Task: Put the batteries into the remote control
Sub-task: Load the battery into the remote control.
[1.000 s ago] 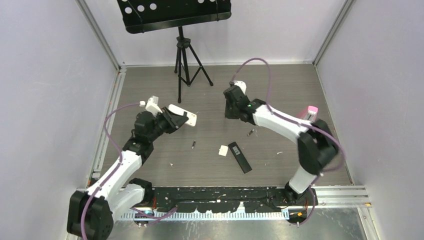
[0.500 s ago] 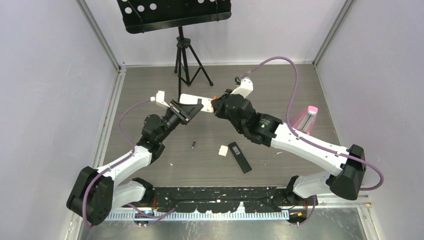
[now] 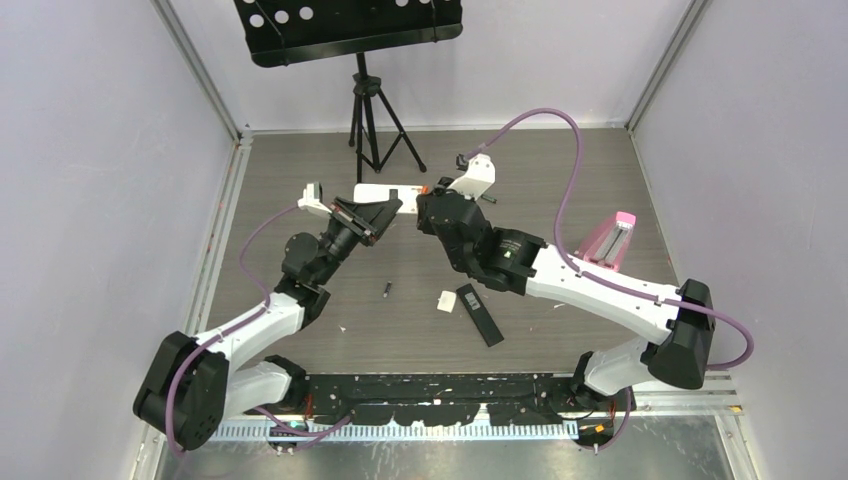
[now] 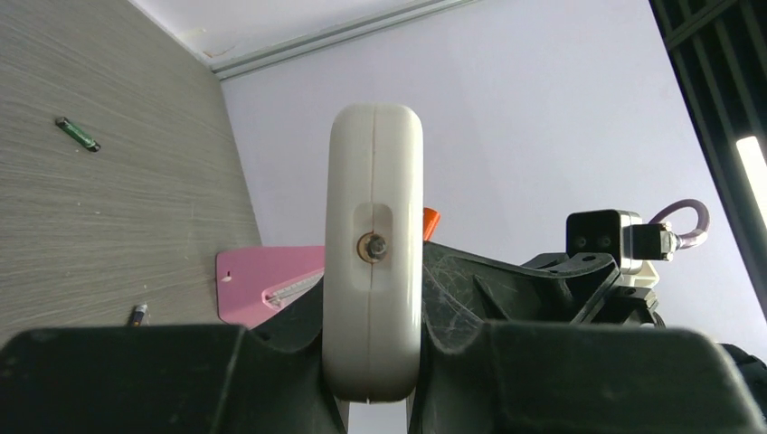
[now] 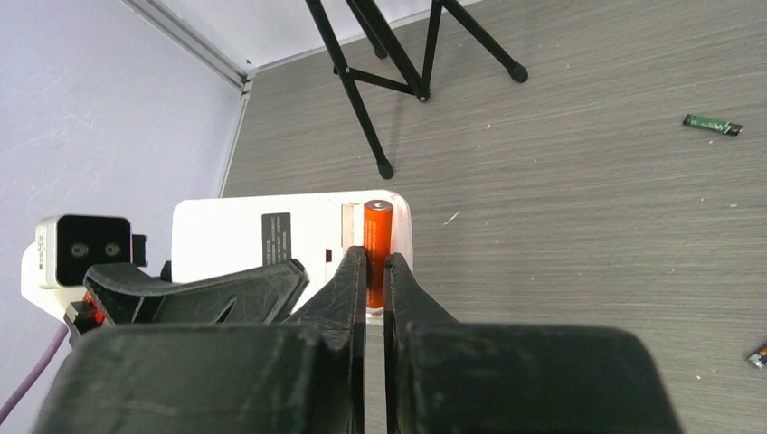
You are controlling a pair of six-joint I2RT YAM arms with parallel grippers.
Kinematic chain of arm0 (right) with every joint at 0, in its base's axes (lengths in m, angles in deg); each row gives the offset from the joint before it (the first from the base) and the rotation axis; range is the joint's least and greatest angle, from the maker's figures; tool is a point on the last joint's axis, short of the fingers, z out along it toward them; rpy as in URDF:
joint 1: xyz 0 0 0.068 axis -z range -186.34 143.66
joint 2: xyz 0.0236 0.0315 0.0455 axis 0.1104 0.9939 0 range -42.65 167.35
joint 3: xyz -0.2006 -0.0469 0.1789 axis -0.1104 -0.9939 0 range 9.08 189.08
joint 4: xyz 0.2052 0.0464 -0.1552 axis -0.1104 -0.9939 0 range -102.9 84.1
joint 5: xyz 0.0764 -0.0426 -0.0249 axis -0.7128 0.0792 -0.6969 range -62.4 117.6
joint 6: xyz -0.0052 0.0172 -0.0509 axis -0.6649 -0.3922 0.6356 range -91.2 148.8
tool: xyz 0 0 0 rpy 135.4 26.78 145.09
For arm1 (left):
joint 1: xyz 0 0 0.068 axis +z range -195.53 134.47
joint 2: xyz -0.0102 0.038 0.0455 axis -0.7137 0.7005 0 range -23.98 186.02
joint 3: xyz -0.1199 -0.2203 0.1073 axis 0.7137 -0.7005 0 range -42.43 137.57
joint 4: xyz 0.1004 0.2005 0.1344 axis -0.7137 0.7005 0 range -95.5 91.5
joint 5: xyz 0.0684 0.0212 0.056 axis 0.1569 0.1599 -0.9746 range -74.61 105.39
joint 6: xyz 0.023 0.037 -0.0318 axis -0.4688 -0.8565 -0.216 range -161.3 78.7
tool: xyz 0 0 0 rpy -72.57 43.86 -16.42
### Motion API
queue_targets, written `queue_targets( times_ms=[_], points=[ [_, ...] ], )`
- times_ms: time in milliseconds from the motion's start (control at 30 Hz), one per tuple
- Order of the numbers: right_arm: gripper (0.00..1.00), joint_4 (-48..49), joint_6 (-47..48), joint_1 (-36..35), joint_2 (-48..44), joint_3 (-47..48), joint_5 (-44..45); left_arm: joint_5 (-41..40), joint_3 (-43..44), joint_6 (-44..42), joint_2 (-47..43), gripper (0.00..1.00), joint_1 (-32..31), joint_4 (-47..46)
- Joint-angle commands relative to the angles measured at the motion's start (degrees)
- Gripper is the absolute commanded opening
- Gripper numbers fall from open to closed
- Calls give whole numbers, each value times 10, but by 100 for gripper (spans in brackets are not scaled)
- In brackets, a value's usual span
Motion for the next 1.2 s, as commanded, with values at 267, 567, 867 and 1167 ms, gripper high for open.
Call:
queue_targets(
  times_ms=[267, 567, 867, 1167],
  points=[
    [1, 61, 29, -3, 21, 37, 25, -1, -2, 24, -2, 0, -3, -61],
    [4, 31, 34, -4, 37, 50, 4, 0, -1, 58, 28, 0, -3, -109],
    [19, -25, 29, -4, 36, 69, -11, -6, 7, 63, 25, 0, -3, -114],
    [31, -46, 33, -4, 43, 94, -6, -7, 6, 65, 25, 0, -3, -118]
  ],
)
